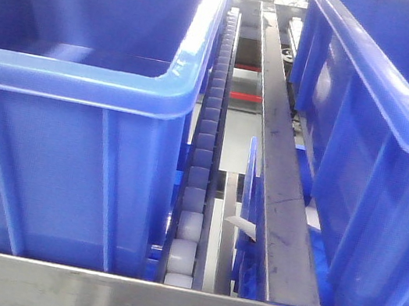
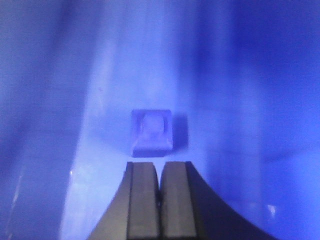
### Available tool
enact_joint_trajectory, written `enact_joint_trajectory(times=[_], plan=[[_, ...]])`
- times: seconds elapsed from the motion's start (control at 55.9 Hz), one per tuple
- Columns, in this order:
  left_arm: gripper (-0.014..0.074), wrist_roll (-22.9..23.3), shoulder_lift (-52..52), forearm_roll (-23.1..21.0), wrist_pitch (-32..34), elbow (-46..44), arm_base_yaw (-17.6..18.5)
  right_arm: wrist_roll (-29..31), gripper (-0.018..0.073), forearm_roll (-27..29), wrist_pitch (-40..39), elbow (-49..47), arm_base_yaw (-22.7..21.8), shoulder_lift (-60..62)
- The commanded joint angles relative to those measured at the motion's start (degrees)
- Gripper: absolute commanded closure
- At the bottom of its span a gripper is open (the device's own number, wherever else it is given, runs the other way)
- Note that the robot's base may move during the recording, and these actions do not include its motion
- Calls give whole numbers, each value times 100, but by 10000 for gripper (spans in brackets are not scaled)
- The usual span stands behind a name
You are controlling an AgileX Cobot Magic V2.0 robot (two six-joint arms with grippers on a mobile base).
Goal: Pick and sort blue part to right shelf
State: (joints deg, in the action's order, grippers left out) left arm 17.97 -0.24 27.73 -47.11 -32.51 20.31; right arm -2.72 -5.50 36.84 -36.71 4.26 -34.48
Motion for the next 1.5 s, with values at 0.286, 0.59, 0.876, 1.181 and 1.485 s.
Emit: enact_joint_trajectory(times=[0.286, 0.59, 0.876, 1.181, 1.485], plan=[[472, 23, -85, -27, 677, -40, 39, 13, 501, -83, -581, 939, -45, 3052], [472, 23, -85, -27, 677, -38, 39, 13, 501, -83, -666, 1035, -45, 3585], [472, 23, -85, -27, 677, -38, 39, 13, 501, -83, -666, 1040, -45, 3585], [472, 23, -85, -192, 881, 22, -18, 13, 501, -83, -666, 1040, -45, 3585], [472, -543, -85, -1927, 2624, 1195, -1497, 13, 501, -83, -666, 1040, -45, 3585]])
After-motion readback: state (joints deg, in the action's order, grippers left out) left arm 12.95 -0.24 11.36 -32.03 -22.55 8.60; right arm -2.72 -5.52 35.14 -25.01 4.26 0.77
